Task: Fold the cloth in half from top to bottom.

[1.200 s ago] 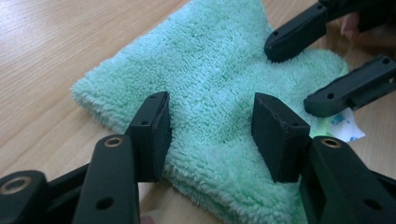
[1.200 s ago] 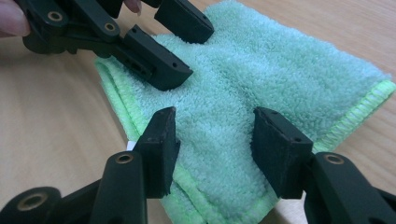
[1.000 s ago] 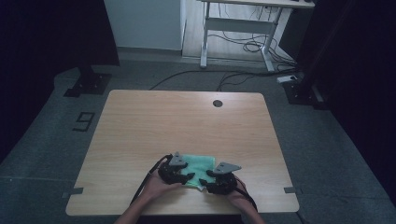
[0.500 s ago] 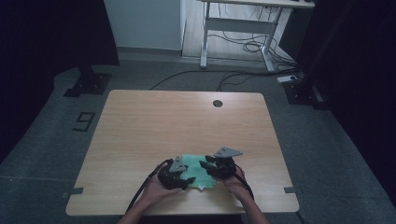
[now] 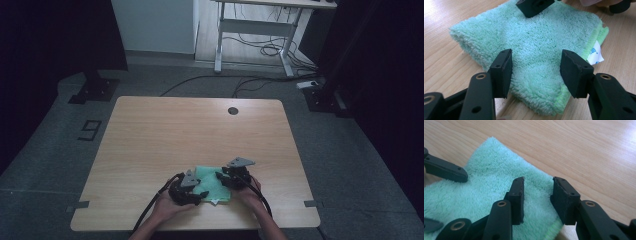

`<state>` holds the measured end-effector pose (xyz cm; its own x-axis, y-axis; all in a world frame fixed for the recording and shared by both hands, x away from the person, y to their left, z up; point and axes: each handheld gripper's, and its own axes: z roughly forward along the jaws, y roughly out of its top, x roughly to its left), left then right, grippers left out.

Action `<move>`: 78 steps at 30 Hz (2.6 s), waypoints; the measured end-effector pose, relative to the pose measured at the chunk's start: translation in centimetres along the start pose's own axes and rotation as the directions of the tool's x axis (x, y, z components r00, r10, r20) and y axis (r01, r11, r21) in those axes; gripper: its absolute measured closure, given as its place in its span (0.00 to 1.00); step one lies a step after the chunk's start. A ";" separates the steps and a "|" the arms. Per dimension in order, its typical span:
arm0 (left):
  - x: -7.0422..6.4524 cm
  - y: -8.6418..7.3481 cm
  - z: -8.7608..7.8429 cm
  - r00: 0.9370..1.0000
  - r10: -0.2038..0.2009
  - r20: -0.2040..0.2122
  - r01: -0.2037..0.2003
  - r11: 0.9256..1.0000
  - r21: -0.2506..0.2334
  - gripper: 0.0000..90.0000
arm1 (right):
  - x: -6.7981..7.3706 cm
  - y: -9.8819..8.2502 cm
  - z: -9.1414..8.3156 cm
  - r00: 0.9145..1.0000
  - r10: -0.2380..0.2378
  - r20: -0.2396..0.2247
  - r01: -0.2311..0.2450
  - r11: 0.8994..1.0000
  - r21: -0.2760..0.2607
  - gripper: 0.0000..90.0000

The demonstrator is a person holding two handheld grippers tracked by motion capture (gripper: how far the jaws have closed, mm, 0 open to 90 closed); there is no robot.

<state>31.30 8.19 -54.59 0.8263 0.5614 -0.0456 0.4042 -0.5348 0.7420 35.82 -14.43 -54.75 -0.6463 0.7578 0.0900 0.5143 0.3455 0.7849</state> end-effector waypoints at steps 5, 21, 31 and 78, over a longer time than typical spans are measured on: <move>0.1 0.0 -0.1 1.000 -0.007 0.003 0.007 1.000 -0.006 0.49 | 0.2 0.0 0.3 1.000 -0.012 0.012 0.013 1.000 -0.001 0.68; 3.9 2.2 1.9 0.995 -0.102 -0.005 0.102 0.995 -0.011 0.51 | 0.5 -0.4 0.2 0.999 -0.032 0.024 0.032 0.999 -0.016 0.68; 3.2 1.8 0.4 0.997 -0.059 -0.043 0.060 0.998 0.004 0.48 | 0.6 -0.4 0.0 0.999 -0.030 0.024 0.030 0.999 -0.015 0.67; 5.7 2.4 2.3 0.991 -0.064 -0.120 0.065 0.998 0.004 0.51 | -0.6 0.6 1.2 0.998 -0.037 -0.042 0.037 0.999 0.009 0.51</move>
<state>37.82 8.67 -54.61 0.7453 0.6666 -0.0122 0.4586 -0.4993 0.7351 37.18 -13.97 -55.03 -0.6880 0.7205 0.0865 0.4946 0.3784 0.7825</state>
